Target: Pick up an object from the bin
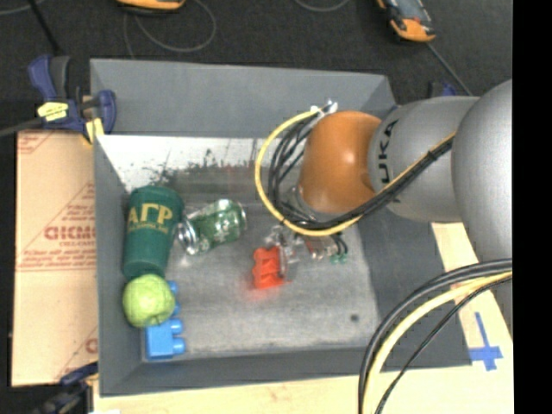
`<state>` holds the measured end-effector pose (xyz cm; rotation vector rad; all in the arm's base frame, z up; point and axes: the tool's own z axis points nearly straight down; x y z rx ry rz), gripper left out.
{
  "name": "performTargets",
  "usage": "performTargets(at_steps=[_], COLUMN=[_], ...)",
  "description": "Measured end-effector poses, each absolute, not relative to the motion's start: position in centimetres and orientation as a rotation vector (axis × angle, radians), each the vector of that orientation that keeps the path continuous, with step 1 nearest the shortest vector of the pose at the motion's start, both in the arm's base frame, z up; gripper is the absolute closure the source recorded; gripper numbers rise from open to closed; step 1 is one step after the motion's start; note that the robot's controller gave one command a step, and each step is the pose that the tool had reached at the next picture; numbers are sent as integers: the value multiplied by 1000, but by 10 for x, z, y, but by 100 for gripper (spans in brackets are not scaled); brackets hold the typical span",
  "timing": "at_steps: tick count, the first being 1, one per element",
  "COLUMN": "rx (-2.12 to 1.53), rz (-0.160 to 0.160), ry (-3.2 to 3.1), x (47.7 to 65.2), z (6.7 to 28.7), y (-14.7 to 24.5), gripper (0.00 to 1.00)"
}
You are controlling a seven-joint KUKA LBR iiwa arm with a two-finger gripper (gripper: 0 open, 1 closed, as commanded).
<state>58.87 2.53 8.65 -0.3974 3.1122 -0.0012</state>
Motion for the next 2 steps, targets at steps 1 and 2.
performTargets(at_steps=[1, 2], rx=[-397, -396], rz=[-2, -2], ry=[3111, 3111], x=[589, 589], z=[91, 96], y=[25, 25], gripper=[100, 100])
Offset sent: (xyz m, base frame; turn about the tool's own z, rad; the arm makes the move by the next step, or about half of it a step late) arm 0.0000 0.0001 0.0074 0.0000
